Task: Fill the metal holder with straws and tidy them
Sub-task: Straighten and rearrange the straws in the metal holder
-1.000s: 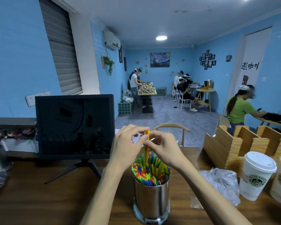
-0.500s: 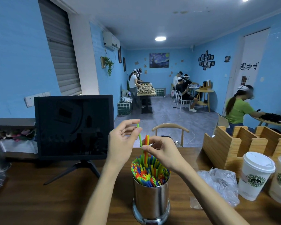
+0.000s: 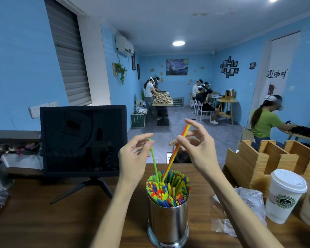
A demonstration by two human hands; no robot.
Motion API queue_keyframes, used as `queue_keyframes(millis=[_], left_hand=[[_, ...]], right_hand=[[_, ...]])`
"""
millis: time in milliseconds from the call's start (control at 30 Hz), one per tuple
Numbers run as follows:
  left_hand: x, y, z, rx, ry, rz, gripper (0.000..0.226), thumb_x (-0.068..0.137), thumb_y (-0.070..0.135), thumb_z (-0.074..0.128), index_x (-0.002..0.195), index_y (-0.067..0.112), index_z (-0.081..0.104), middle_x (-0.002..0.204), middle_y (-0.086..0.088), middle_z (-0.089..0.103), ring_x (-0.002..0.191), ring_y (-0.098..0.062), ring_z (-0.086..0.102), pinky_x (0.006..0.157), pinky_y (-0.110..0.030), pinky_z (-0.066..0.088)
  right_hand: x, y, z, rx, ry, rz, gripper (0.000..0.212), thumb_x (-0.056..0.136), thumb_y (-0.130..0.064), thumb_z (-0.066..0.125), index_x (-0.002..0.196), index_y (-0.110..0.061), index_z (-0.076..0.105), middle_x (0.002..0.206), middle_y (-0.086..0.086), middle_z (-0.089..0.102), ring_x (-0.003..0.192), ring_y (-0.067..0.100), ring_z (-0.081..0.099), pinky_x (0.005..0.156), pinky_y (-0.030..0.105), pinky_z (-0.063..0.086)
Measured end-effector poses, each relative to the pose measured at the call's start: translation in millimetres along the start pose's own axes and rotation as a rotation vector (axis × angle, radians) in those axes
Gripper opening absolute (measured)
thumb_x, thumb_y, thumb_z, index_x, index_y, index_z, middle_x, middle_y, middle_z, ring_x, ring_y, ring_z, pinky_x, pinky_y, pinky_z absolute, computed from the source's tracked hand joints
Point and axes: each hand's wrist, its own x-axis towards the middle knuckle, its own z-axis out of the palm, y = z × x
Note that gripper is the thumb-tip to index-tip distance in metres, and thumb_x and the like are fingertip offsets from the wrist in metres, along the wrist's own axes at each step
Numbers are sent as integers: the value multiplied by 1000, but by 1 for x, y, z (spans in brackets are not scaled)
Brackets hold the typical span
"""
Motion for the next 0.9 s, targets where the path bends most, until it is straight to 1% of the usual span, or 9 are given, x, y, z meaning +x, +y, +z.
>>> queue_keyframes(millis=[67,200,367,467,533,633,733,800,900], left_hand=[[0,6,5,-38,-12,4,26,90,6,74,102,29,75,91,3,76,88,-16,74,74,-24,58],[3,15,18,-102,2,16,24,87,8,77,102,28,75,93,1,78,94,-13,74,81,-24,58],[1,17,23,-99,-13,25,25,87,1,75,99,22,76,93,10,78,89,-8,74,75,-18,56],[-4,10,19,0,54,50,18,87,14,78,102,24,76,95,8,76,87,-9,72,72,-22,56],[-11,10,15,135,118,28,13,90,30,74,80,22,79,70,5,72,64,-6,64,62,-21,48],[-19,13,14,230,-146,-295,48,96,48,61,67,13,77,51,-3,65,43,-9,52,51,-21,40],[-22,11,23,69,-371,-585,46,94,58,54,102,17,73,79,-9,77,51,-14,60,40,-22,39],[-20,6,29,-147,-186,-588,44,90,52,61,110,14,70,93,-6,79,61,-13,67,44,-21,46],[-14,3,28,-337,195,-537,24,88,30,75,98,9,74,87,-2,77,65,-12,69,47,-20,50]], right_hand=[[-4,4,4,-81,-72,-5,52,88,-7,78,135,-17,58,87,3,75,76,21,76,71,36,63],[-11,11,19,-203,-186,-2,18,86,-18,82,103,-17,77,83,-2,78,77,15,76,73,42,64],[-13,14,27,-227,-233,-9,11,90,-19,78,101,-18,75,85,-5,77,81,13,75,77,43,62],[-11,11,26,-184,-144,-40,7,94,-13,73,100,-14,69,86,-2,75,82,15,75,78,47,61],[-6,8,24,-78,-17,-45,9,95,-11,71,99,-9,63,88,5,73,85,22,74,80,49,61],[-1,6,23,36,160,-70,21,95,-10,71,111,-12,57,95,13,68,88,32,72,78,47,62],[-6,4,30,201,251,-1,34,95,-3,68,124,-9,52,96,25,63,84,26,72,73,35,62],[-10,4,33,319,255,87,42,95,0,67,130,-9,47,92,23,60,80,22,71,71,31,62],[-11,8,32,450,229,243,48,92,1,70,132,-11,46,98,14,59,79,20,72,71,32,63]])
